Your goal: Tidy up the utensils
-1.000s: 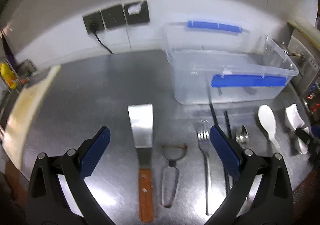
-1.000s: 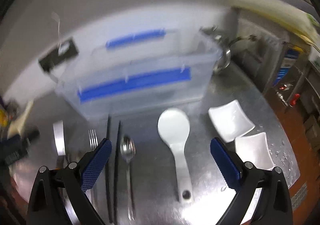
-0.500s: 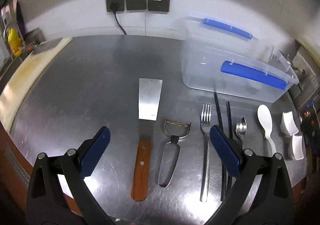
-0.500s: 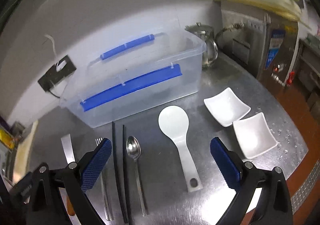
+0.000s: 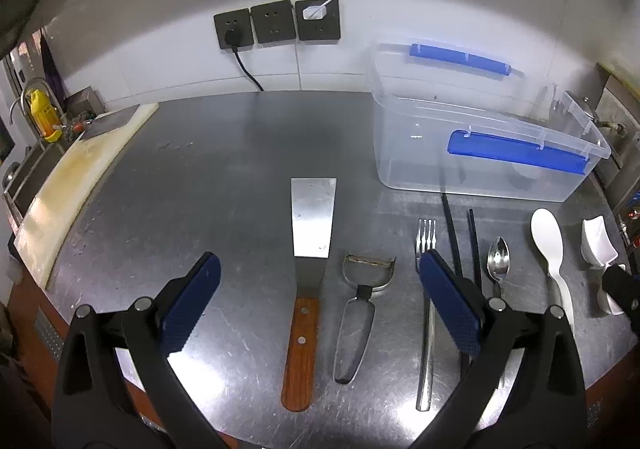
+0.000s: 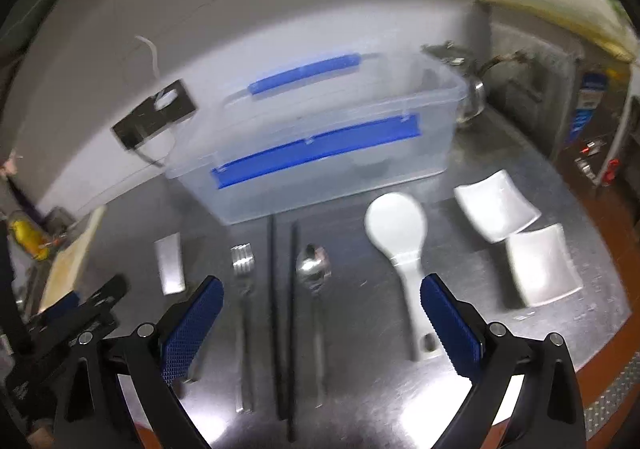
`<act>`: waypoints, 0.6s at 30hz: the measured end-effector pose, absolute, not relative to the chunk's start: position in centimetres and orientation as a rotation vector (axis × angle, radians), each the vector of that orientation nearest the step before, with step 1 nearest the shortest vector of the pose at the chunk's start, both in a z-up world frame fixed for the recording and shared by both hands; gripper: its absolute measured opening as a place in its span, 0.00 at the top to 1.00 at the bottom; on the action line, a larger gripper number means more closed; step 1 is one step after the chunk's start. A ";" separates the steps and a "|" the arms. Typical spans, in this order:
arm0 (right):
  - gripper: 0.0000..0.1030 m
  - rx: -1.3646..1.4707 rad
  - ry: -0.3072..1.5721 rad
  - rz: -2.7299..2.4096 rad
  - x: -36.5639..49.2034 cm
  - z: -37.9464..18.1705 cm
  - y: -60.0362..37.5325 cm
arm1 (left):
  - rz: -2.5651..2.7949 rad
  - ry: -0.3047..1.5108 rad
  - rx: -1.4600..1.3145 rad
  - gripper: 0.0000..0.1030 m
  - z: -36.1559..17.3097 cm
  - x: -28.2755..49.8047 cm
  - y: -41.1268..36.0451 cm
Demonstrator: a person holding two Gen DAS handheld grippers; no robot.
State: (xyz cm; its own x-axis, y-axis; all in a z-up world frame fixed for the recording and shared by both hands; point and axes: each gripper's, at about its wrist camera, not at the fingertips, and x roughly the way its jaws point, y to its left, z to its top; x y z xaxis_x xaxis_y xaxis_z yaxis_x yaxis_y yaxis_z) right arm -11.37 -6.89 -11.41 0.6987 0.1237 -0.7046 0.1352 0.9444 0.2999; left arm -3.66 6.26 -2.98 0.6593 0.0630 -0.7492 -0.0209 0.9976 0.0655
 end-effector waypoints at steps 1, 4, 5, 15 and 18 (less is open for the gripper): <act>0.05 0.363 0.810 0.035 -11.4 -11.4 -6.8 | 0.046 0.847 0.053 0.07 -2.9 -3.6 6.3; 0.05 0.395 0.816 0.078 -11.6 -11.3 -6.6 | 0.019 0.843 0.035 0.07 -2.8 -3.5 6.4; 0.05 0.387 0.819 0.065 -11.7 -11.2 -6.5 | 0.019 0.840 0.037 0.07 -2.8 -3.5 6.4; 0.05 0.206 0.898 -0.215 -10.2 -11.2 -5.6 | 0.003 0.856 0.044 0.07 -3.1 -2.9 6.6; 0.05 0.201 0.897 -0.207 -10.1 -11.2 -5.4 | -0.007 0.856 0.052 0.07 -3.1 -2.9 6.6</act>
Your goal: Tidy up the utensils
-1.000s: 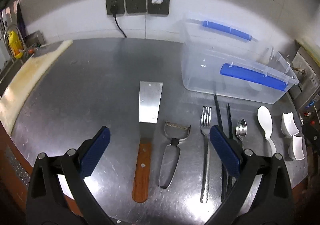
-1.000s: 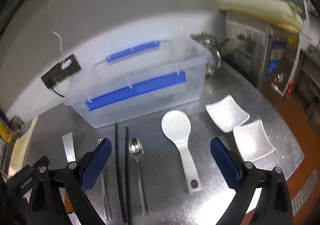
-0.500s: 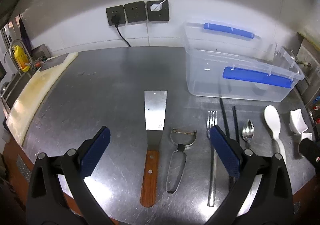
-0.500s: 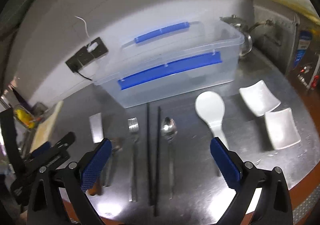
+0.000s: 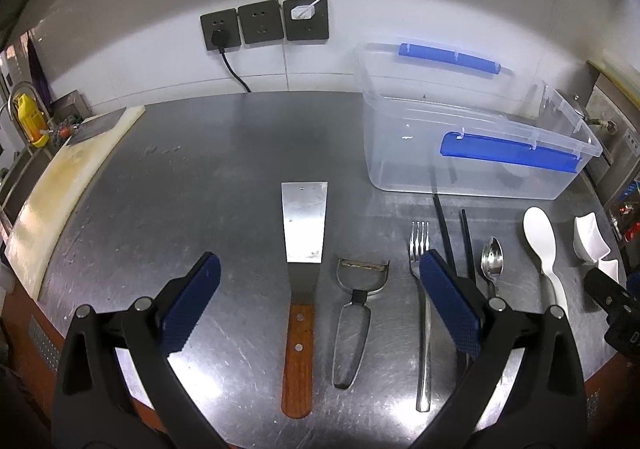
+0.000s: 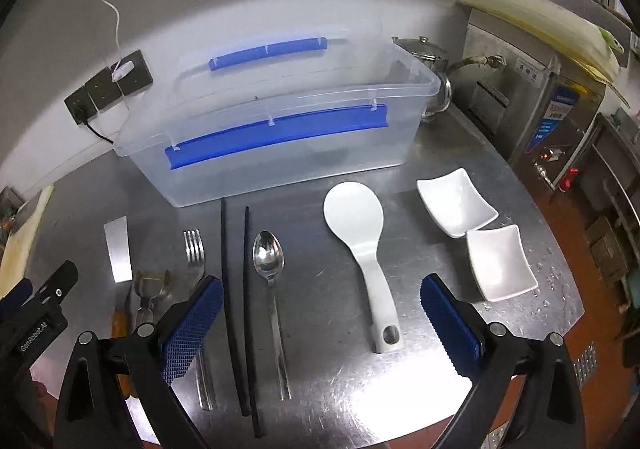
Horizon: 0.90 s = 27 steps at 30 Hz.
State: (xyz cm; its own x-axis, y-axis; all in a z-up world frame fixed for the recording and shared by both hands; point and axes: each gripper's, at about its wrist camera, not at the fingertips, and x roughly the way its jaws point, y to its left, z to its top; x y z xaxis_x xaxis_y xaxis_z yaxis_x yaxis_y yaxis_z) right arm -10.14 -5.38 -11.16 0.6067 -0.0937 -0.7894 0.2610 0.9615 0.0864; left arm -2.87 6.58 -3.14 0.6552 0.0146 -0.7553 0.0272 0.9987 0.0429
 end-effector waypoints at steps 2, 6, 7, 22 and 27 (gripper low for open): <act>0.05 0.189 0.880 -0.208 -10.2 -11.0 -5.2 | -0.011 0.862 0.068 0.07 -3.2 -2.7 6.4; 0.05 0.157 0.868 -0.218 -10.1 -10.7 -4.7 | -0.024 0.879 0.088 0.07 -3.6 -2.5 6.1; 0.05 0.134 0.872 -0.219 -10.0 -10.6 -4.4 | -0.026 0.882 0.089 0.07 -3.7 -2.4 6.1; 0.05 0.043 0.885 -0.127 -7.4 -9.8 -4.5 | 0.000 0.865 0.090 0.07 -1.8 -0.4 5.3; 0.05 0.002 0.917 -0.132 -6.9 -10.3 -4.0 | -0.004 0.884 0.111 0.07 -2.1 -0.2 4.6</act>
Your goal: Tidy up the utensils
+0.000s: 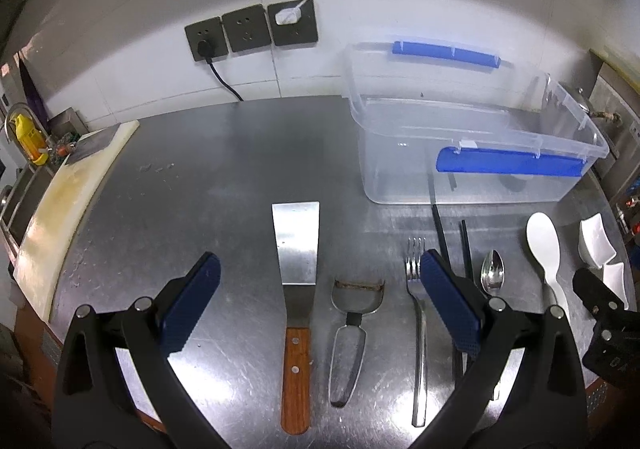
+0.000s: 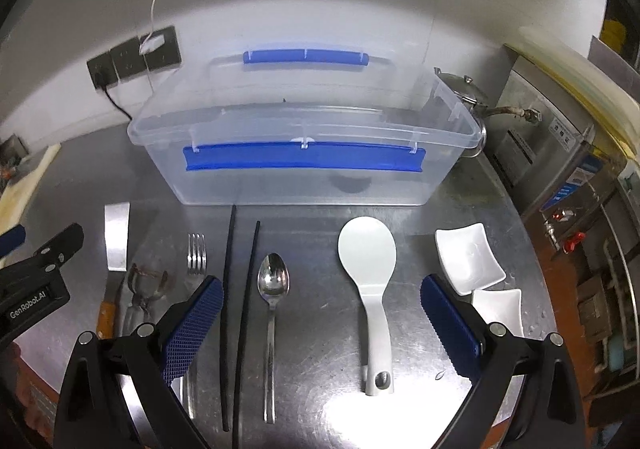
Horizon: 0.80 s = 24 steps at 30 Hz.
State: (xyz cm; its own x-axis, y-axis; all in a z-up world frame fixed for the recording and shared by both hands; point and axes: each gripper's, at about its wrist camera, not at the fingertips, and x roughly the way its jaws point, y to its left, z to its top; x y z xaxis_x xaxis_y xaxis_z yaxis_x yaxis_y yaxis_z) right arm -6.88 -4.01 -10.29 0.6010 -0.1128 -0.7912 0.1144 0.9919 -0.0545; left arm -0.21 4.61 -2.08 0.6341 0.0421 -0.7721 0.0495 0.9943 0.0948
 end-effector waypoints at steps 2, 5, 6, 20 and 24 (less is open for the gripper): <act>0.05 -0.023 0.934 -0.134 -6.7 -10.5 -3.8 | -0.010 0.892 0.117 0.07 -2.2 -0.2 4.3; 0.05 -0.019 0.962 -0.138 -6.4 -10.7 -4.0 | -0.015 0.896 0.123 0.07 -2.3 0.0 4.1; 0.05 -0.009 0.968 -0.139 -6.3 -10.7 -4.2 | -0.016 0.897 0.124 0.07 -2.3 0.0 4.1; 0.05 -0.010 0.976 -0.125 -6.1 -10.8 -4.3 | -0.018 0.908 0.135 0.07 -2.3 0.2 4.0; 0.05 -0.012 0.979 -0.118 -6.1 -10.9 -4.2 | -0.021 0.915 0.135 0.07 -2.5 0.2 4.0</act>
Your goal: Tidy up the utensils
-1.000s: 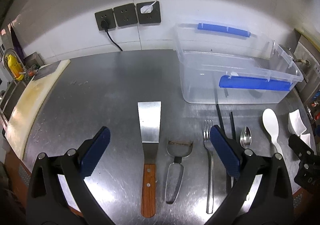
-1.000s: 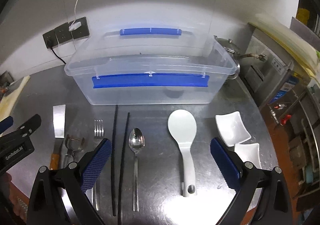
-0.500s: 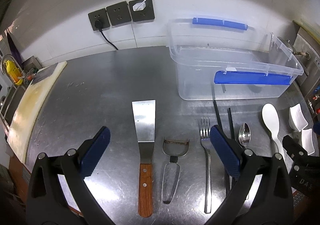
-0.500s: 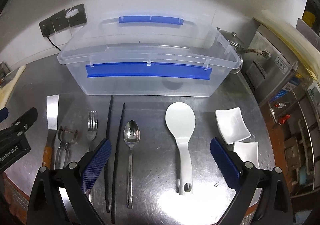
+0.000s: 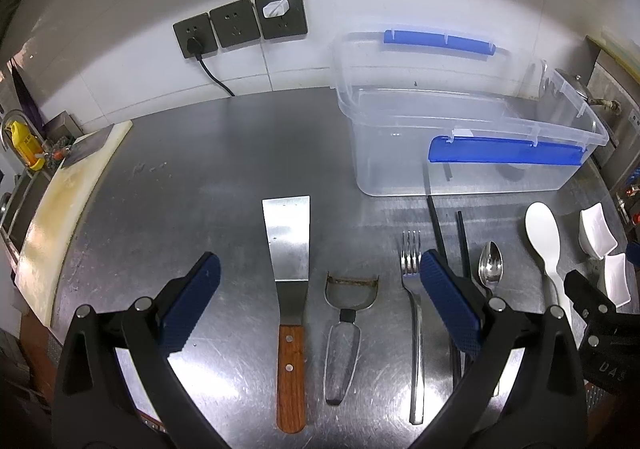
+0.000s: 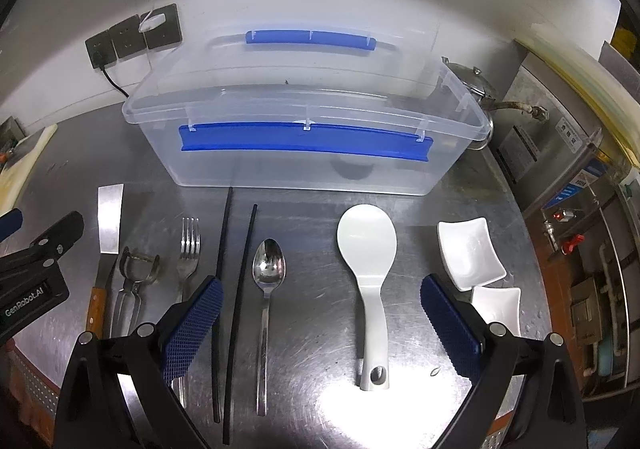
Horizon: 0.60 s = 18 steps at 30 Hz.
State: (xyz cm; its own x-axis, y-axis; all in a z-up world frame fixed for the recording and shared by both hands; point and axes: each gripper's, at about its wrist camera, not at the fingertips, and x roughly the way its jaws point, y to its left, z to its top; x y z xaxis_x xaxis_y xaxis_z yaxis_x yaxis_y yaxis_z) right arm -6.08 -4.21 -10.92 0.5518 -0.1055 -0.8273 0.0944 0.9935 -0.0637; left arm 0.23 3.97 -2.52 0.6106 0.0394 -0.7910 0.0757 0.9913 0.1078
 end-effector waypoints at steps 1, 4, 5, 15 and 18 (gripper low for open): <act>0.05 -0.010 0.981 -0.118 -6.1 -10.9 -4.3 | -0.023 0.916 0.137 0.07 -2.6 0.2 4.0; 0.05 -0.003 0.988 -0.121 -6.1 -11.1 -4.4 | -0.028 0.919 0.140 0.07 -2.7 0.2 3.8; 0.05 0.001 0.991 -0.122 -6.1 -11.2 -4.5 | -0.031 0.921 0.140 0.07 -2.7 0.2 3.7; 0.05 0.098 0.983 -0.195 -7.2 -10.8 -11.0 | -0.170 0.936 0.154 0.07 -2.5 0.3 -0.2; 0.05 0.113 0.987 -0.257 -8.3 -10.9 -14.3 | -0.274 0.930 0.167 0.07 -2.4 -0.2 -2.8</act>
